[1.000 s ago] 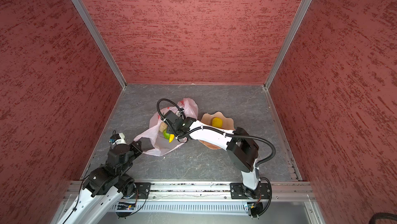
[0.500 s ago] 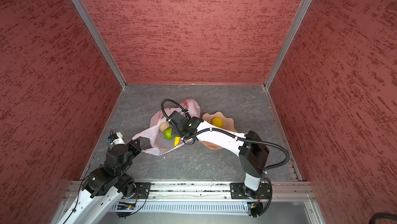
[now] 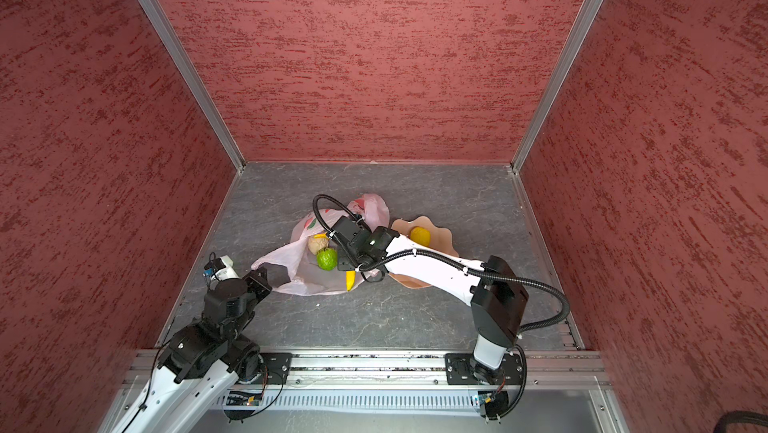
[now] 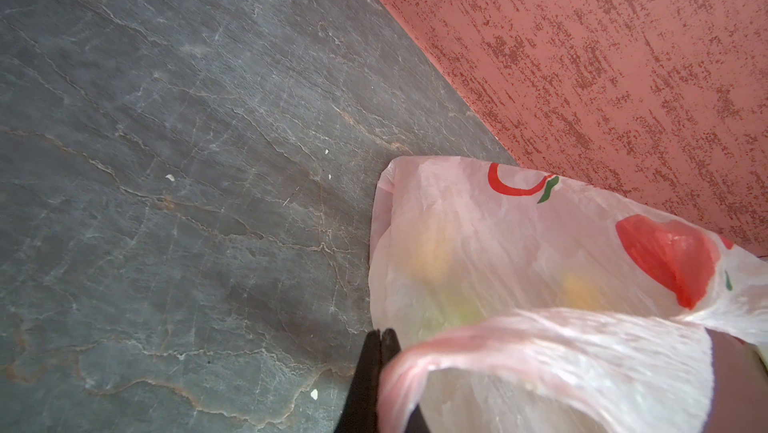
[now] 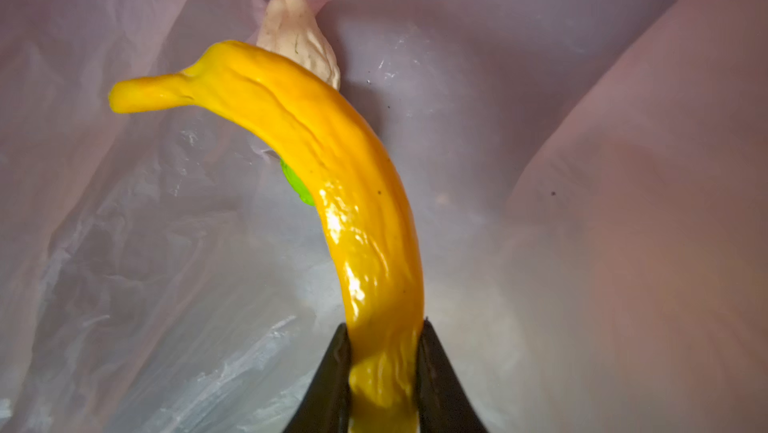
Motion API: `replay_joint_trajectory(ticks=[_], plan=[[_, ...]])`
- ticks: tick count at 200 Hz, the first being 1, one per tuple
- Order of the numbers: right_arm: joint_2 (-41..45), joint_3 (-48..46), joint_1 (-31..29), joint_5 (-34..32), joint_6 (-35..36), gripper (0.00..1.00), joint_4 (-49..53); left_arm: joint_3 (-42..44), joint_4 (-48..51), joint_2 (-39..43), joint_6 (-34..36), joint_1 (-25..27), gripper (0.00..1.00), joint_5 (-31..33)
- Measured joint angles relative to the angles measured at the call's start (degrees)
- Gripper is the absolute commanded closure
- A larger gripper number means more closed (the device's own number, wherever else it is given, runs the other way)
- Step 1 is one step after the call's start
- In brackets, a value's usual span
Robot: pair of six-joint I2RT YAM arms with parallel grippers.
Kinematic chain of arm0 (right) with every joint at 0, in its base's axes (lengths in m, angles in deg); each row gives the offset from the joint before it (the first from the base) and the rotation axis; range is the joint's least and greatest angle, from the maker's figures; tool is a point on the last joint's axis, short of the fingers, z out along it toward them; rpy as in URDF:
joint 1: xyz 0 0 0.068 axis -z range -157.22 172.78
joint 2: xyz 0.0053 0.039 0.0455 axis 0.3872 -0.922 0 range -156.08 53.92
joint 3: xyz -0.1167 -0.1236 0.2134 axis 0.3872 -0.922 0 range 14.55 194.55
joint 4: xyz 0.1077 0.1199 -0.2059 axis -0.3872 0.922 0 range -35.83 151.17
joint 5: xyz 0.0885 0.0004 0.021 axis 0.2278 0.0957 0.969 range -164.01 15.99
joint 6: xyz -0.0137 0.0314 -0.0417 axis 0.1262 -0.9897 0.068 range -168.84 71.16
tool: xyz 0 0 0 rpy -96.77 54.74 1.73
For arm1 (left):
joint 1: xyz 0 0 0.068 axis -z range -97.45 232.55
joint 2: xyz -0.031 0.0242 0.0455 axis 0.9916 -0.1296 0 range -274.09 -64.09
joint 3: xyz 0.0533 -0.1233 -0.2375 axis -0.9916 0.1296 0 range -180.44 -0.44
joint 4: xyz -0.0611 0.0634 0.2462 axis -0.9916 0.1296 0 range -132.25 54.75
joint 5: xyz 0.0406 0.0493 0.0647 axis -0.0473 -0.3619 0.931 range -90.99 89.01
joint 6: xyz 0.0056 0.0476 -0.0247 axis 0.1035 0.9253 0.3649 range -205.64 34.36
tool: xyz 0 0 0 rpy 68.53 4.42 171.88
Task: Take the fake fruits out of the plastic bag
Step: 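Lift the yellow banana up out of the bag with the right gripper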
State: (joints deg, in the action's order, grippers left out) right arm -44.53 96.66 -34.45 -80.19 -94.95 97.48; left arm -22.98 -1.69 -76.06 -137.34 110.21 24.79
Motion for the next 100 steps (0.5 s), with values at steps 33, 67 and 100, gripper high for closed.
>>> replay_joint_trajectory(ticks=[33, 67, 100], plan=[[0.3, 0.0, 0.4, 0.0, 1.1, 0.80, 0.8, -0.4, 0.1, 0.0, 0.0, 0.0, 0.95, 1.2], [3.6, -2.9, 1.0, 0.8, 3.7, 0.79, -2.1, -0.4, 0.0, -0.5, 0.0, 0.0, 0.94, 1.5], [6.4, -5.4, 1.1, 4.3, 8.3, 0.79, -6.7, -0.4, -0.8, -3.5, 0.0, 0.0, 0.94, 1.3]])
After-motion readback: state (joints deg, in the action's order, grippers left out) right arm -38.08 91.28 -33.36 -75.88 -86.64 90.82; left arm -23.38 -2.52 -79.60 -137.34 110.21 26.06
